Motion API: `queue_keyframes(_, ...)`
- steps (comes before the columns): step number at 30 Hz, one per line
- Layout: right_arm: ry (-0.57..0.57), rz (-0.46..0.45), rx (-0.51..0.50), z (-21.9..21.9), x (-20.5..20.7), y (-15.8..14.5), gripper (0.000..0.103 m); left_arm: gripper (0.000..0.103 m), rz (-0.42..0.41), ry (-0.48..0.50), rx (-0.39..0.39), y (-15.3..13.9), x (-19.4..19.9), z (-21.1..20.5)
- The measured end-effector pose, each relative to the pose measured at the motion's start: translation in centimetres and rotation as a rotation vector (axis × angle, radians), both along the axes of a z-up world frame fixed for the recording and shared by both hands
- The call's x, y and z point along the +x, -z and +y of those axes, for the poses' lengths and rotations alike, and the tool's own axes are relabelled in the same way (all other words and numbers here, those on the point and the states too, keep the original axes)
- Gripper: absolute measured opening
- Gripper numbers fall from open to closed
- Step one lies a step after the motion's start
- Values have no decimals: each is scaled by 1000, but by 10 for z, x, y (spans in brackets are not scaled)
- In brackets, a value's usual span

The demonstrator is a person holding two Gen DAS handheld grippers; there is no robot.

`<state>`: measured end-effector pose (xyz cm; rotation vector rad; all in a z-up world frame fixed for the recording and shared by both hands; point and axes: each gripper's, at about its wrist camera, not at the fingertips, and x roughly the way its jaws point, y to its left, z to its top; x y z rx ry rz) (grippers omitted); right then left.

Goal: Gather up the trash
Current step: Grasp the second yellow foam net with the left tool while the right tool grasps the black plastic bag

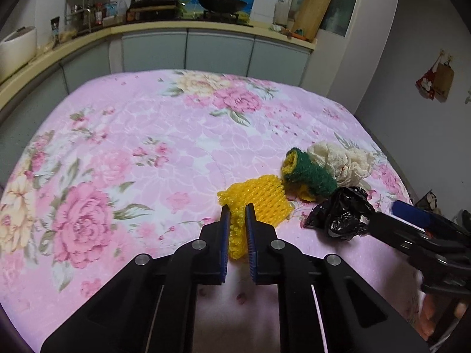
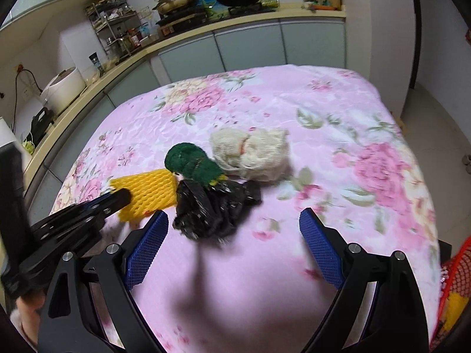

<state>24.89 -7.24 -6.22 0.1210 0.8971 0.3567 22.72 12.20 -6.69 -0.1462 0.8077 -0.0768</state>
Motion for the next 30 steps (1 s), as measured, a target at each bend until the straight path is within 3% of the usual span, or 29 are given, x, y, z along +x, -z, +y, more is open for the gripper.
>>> queue_keyframes(7, -12, 20, -56, 20, 18, 19, 84, 10, -14, -33, 24, -2, -11, 8)
queue_keyframes(15, -22, 7, -111, 25, 19, 26, 53, 10, -13, -45, 38, -1, -15, 9)
queue_keyframes(19, -24, 6, -105, 24, 15, 25, 45, 10, -13, -46, 41, -2, -18, 7)
queue_keyframes(30, -5, -11, -58, -4, -22, 10, 42, 10, -18, -37, 41, -6, -35, 2)
